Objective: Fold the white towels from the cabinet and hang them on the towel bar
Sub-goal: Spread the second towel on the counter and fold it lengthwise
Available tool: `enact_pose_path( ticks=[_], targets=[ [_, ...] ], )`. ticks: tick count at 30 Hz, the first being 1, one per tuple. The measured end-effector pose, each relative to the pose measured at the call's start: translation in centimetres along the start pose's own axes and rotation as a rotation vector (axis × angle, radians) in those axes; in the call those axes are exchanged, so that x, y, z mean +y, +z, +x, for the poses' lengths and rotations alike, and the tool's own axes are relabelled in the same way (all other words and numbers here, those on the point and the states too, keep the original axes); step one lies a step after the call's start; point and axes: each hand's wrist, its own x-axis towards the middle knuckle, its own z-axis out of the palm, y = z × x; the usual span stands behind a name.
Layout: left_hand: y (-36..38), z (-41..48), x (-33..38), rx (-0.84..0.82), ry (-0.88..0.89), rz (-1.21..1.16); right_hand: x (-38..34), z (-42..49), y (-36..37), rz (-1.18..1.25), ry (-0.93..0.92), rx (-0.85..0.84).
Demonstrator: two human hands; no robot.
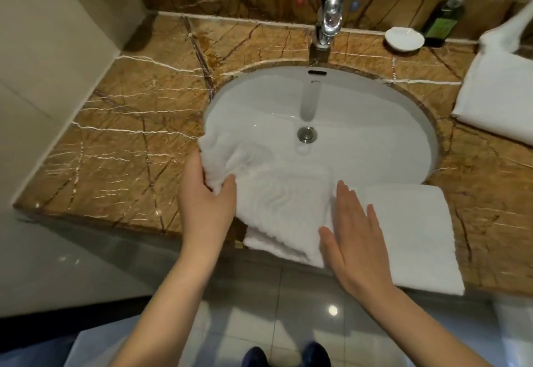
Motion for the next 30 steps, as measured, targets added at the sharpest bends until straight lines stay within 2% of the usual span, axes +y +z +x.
enact_pose_path(
  ticks=[4, 9, 11, 13, 15, 16, 18, 20, 23, 30],
  targets=[
    [-5.4, 1.8, -2.6, 0.121, 0.014, 0.211, -0.2, -0.2, 0.3, -0.192, 0.031, -0.016],
    [-7.6, 1.7, -5.6, 0.008, -0.156, 0.767, -0.8, -0.3, 0.1, -0.213, 0.035, 0.006],
    [-7.2, 1.8, -5.1, 0.064, -0.044, 0.919, -0.8, -0.4, 0.2, -0.222, 0.034, 0.011],
    [-6.0, 2.4, -4.3, 0.042, 0.237, 0.927, -0.9, -0.4, 0.2, -0.23, 0.028, 0.019],
    [-4.0, 3.1, -4.1, -0.158, 0.459, 0.916, -1.0, -0.3, 0.1, -0.231, 0.029, 0.018],
    [-2.9, 3.3, -4.3, -0.287, 0.498, 0.928, -1.0, -0.3, 0.1, -0.229, 0.027, 0.014],
    [-1.3, 3.5, -5.4, -0.496, 0.46, 0.984, -0.8, -0.4, -0.1, -0.226, 0.018, 0.006],
    [-1.0, 3.5, -7.4, -0.58, 0.411, 1.063, -0.1, -0.6, -0.4, -0.235, 0.013, -0.003],
    [-1.6, 3.8, -8.9, -0.59, 0.419, 1.111, 1.7, -1.3, -1.0, -0.251, 0.027, -0.009],
    [-1.8, 3.5, -7.8, -0.593, 0.404, 1.156, 7.5, -3.6, -3.5, -0.243, 0.134, -0.001]
  ],
)
